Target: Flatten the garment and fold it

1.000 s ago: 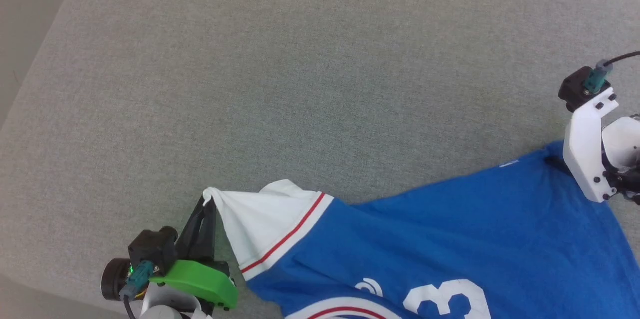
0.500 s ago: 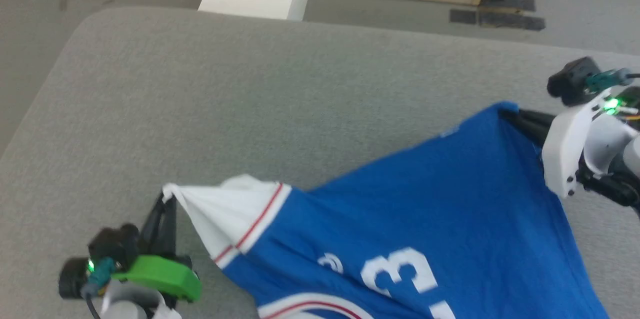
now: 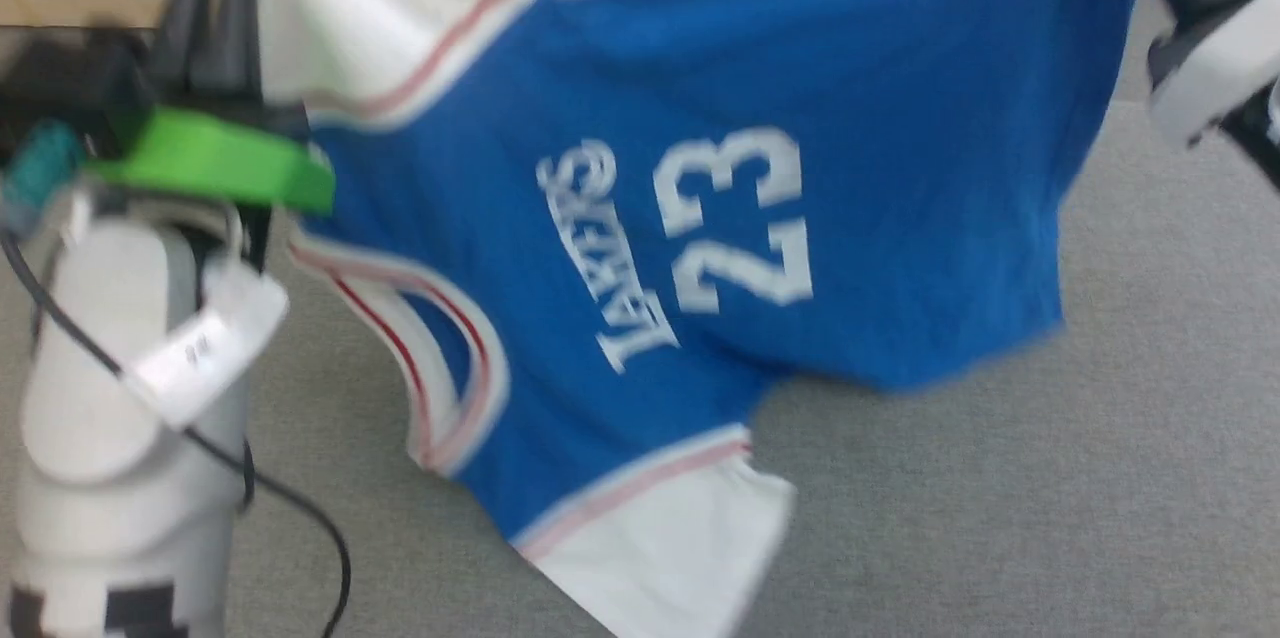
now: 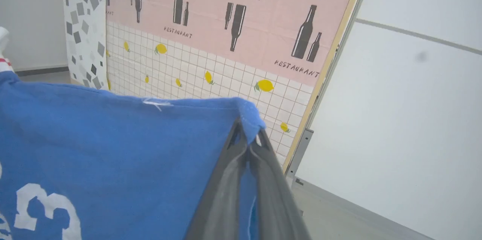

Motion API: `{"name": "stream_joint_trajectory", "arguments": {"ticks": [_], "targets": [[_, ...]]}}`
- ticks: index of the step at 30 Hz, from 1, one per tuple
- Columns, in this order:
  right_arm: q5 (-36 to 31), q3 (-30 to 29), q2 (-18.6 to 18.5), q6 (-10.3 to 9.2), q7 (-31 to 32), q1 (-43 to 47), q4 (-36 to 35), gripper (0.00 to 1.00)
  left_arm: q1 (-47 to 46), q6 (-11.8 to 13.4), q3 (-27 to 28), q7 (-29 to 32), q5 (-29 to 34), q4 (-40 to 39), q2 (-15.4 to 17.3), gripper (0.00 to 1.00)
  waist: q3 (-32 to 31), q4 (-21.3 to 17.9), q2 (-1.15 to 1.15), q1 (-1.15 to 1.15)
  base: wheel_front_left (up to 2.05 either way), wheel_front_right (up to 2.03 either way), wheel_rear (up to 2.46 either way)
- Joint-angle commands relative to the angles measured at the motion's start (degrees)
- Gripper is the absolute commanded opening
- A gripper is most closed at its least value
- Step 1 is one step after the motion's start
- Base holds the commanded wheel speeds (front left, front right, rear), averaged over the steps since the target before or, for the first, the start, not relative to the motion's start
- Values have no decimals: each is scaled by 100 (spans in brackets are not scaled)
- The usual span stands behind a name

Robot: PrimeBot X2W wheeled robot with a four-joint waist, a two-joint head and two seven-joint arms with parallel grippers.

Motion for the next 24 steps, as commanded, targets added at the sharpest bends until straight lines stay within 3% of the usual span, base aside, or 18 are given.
{"name": "stream_joint_trajectory", "arguments": {"ticks": [1, 13, 19, 24], "targets": [[-165, -167, 129, -10, -52, -209, 80, 0, -418, -45, -54, 38, 96, 102, 84, 0, 154, -72, 0, 0, 0, 0, 0], [-1087, -1436, 774, -10, 320, -2329, 447, 0, -4067, -108, -349, 30, 226, 1247, 104, 0, 1709, -210, 0, 0, 0, 0, 0], [-1674, -1732, 903, -10, 357, -3545, 635, 0, -5761, -104, -406, -135, 351, 1833, 121, 0, 2359, -229, 0, 0, 0, 0, 0], [-1924, -1841, 1034, -10, 264, -4173, 977, 0, -6570, -114, -428, -260, 354, 2294, 133, 0, 2598, -220, 0, 0, 0, 0, 0]]}}
